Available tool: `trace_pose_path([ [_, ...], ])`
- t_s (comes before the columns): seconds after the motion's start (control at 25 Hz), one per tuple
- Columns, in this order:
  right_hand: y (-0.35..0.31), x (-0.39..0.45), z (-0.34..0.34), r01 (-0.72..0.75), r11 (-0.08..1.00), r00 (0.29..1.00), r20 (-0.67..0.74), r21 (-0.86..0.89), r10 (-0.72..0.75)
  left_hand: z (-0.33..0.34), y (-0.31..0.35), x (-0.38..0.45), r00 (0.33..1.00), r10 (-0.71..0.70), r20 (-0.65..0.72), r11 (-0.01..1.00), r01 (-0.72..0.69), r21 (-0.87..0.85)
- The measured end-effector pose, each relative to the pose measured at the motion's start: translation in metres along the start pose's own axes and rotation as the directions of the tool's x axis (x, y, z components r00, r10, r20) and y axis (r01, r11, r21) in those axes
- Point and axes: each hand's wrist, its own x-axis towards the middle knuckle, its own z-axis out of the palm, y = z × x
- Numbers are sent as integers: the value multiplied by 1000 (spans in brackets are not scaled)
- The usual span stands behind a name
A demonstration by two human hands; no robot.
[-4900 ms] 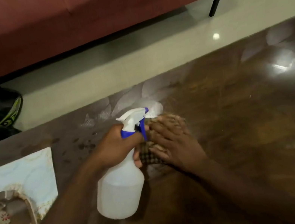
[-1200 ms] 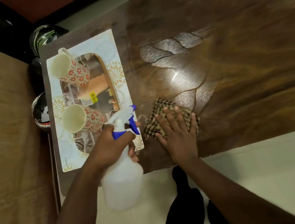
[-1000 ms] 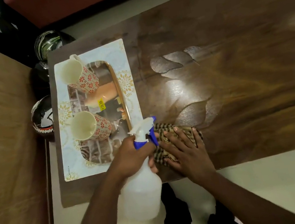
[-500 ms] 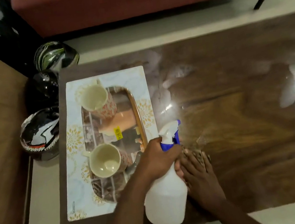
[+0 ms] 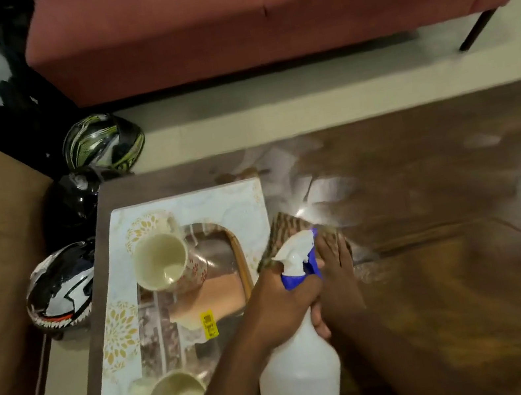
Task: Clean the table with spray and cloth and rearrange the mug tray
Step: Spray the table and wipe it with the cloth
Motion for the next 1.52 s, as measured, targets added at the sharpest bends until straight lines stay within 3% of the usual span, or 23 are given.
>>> trace_pose_path([
  [0.08, 3, -14, -17, 94, 995, 995, -13, -37, -94, -4, 18, 9, 999, 0, -37, 1000, 1, 29],
  [0.12, 7, -1, -19, 103, 994, 994, 49, -38, -101, -6, 27, 15, 999, 6, -40, 1000, -5, 26],
  [0.24, 21, 96, -4, 99, 995, 990, 103, 21, -101, -14, 48, 32, 1000, 2, 0, 999, -2, -43],
  [0.4, 27, 216, 11, 15, 997, 988, 151, -78, -3, -30, 56, 62, 1000, -20, -24, 999, 19, -50],
  [0.48, 42, 234, 12, -117, 992, 990, 77, -46, 120, -36, 54, 73, 998, -50, -29, 995, 47, -85],
  [0.56, 40, 224, 11, -248, 969, 969, 14, 0, 248, -42, 52, 75, 997, -69, -30, 991, 65, -113],
  [0.64, 22, 200, 5, -230, 973, 973, 22, 14, 230, -45, 52, 75, 997, -65, -49, 991, 59, -117],
  [0.68, 16, 185, 3, -107, 994, 992, 72, -1, 107, -47, 54, 76, 996, -61, -66, 993, 54, -104],
  [0.76, 31, 161, -1, 218, 972, 956, 218, -85, -196, -54, 56, 81, 995, -54, -88, 997, 48, -68],
  [0.8, 46, 165, -5, 266, 957, 947, 218, -118, -236, -56, 57, 81, 994, -56, -91, 996, 50, -67],
  [0.84, 59, 178, -6, 175, 976, 975, 163, -130, -153, -58, 58, 81, 994, -59, -88, 996, 52, -78],
  [0.88, 63, 191, -6, -8, 996, 997, 81, -94, 15, -60, 60, 79, 995, -58, -82, 995, 50, -87],
  [0.96, 43, 210, -3, -262, 965, 962, 70, -18, 263, -61, 63, 78, 995, -49, -85, 996, 41, -85],
  [1.0, 27, 213, 2, -224, 974, 968, 109, -33, 227, -62, 64, 79, 994, -44, -99, 996, 35, -83],
  [1.12, 34, 182, -2, 195, 979, 963, 199, -52, -181, -59, 60, 78, 992, -37, -120, 999, 32, -43],
  [1.16, 53, 172, -9, 216, 975, 962, 184, -49, -203, -57, 58, 74, 993, -32, -110, 999, 28, -37],
  [1.28, 65, 127, -21, -101, 994, 989, 108, -45, 106, -53, 54, 59, 996, -4, -89, 996, -4, -91],
  [1.32, 53, 98, -19, -93, 995, 988, 123, -43, 97, -51, 55, 54, 996, 0, -91, 994, -10, -107],
  [1.36, 40, 61, -15, 73, 996, 990, 126, -58, -66, -48, 55, 51, 996, 0, -95, 994, -11, -113],
  [1.44, 46, -2, -22, 389, 920, 911, 175, -56, -374, -42, 53, 43, 996, 1, -87, 994, -10, -108],
  [1.48, 58, -22, -30, 397, 916, 904, 197, -55, -380, -38, 51, 35, 997, -4, -75, 994, -4, -108],
  [1.52, 65, -38, -36, 262, 962, 953, 181, -77, -245, -33, 48, 26, 998, -8, -66, 994, 0, -112],
])
